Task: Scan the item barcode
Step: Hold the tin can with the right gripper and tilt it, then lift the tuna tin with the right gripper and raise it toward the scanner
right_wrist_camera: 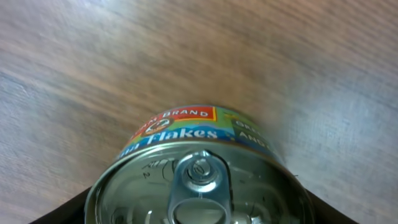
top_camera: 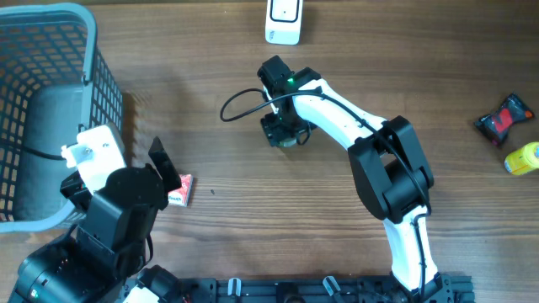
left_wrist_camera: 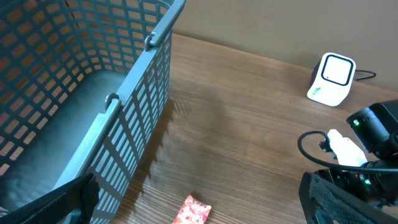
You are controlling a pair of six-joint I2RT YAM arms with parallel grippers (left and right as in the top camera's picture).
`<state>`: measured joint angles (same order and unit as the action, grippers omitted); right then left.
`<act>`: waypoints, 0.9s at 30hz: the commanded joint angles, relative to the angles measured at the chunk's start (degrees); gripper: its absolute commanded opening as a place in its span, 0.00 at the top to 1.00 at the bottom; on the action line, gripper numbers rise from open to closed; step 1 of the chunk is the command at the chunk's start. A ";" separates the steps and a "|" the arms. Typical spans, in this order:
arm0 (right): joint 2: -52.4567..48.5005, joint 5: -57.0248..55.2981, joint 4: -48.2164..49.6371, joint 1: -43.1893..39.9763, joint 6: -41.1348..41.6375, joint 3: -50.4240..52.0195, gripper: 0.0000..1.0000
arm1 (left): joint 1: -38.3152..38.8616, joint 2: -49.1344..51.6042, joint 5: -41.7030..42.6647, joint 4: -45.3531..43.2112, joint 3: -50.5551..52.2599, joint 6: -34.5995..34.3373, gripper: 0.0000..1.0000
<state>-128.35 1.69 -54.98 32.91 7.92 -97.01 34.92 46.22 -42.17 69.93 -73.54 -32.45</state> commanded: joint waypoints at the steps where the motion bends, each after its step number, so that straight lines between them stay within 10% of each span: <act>1: -3.65 2.64 -2.75 0.07 1.29 1.22 0.34 | 0.02 -0.04 -0.79 -0.02 0.35 -0.85 0.00; 27: -3.65 23.69 -25.92 0.02 5.18 -7.26 0.39 | 0.02 -0.04 0.76 -0.04 0.35 -1.07 0.00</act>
<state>-131.07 19.22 -79.13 32.82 13.43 -102.69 34.92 46.22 -41.95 69.93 -73.54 -32.47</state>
